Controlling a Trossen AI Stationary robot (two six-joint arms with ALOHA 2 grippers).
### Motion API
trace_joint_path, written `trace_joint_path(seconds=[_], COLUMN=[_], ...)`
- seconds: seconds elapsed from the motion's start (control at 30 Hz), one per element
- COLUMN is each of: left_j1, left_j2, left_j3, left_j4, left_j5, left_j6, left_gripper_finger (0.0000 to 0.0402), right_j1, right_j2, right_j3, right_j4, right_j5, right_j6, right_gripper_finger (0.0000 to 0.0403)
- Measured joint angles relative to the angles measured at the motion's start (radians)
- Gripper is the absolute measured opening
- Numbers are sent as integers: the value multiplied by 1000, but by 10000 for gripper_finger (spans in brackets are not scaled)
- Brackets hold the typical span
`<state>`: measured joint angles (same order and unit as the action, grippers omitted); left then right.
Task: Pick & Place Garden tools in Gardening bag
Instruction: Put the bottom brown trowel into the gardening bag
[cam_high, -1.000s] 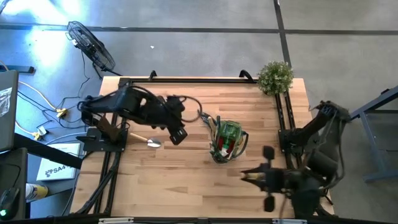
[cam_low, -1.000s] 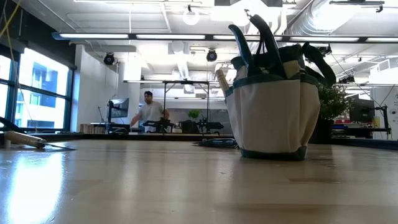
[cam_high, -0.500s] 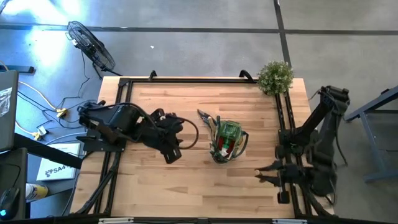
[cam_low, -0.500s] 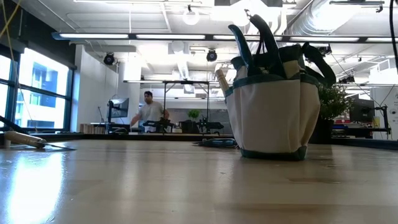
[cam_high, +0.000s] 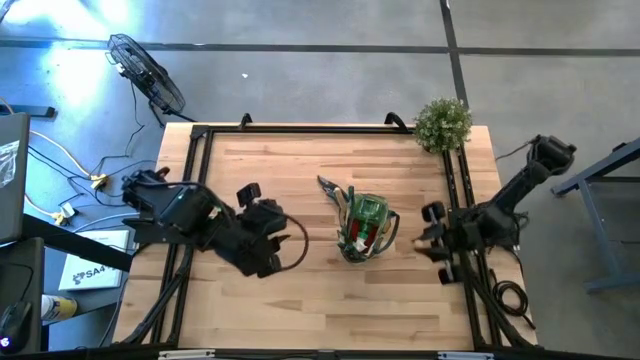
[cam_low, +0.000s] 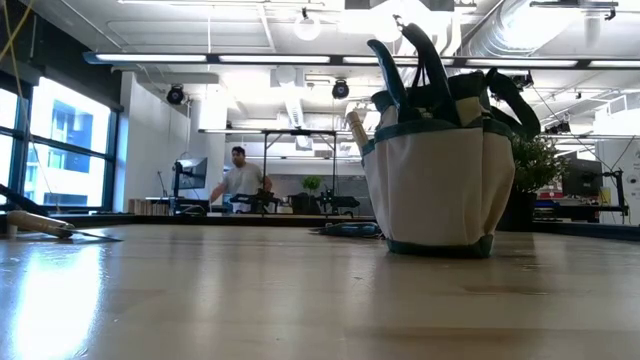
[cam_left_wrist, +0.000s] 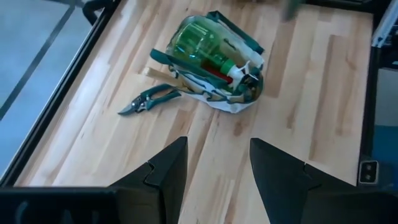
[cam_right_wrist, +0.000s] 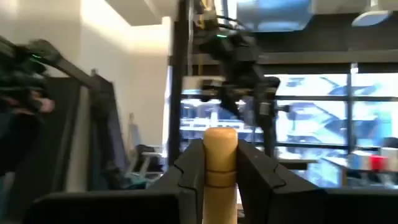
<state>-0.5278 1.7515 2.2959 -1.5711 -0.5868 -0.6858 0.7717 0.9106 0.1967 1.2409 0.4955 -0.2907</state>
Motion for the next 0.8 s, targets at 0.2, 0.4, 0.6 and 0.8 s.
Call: trace_joint_path(seconds=[0.2, 0.4, 0.6, 0.8], left_j1=[-67, -121, -121, -120], left_j2=[1, 28, 71, 97], left_j3=[0, 0, 0, 0], left_j4=[0, 0, 0, 0], left_j5=[-56, -104, -102, -59], left_j6=[-28, -52, -44, -27], left_gripper_finger=[168, 168, 168, 168], right_j1=[-195, -424, -617, -781], right_j2=[-104, -130, -136, -136], right_j3=[-37, -39, -39, -39], right_j4=[-51, -208, -216, -223], right_j5=[-232, -398, -588, -842], right_j6=[28, 151, 211, 319], right_gripper_finger=[52, 52, 52, 52])
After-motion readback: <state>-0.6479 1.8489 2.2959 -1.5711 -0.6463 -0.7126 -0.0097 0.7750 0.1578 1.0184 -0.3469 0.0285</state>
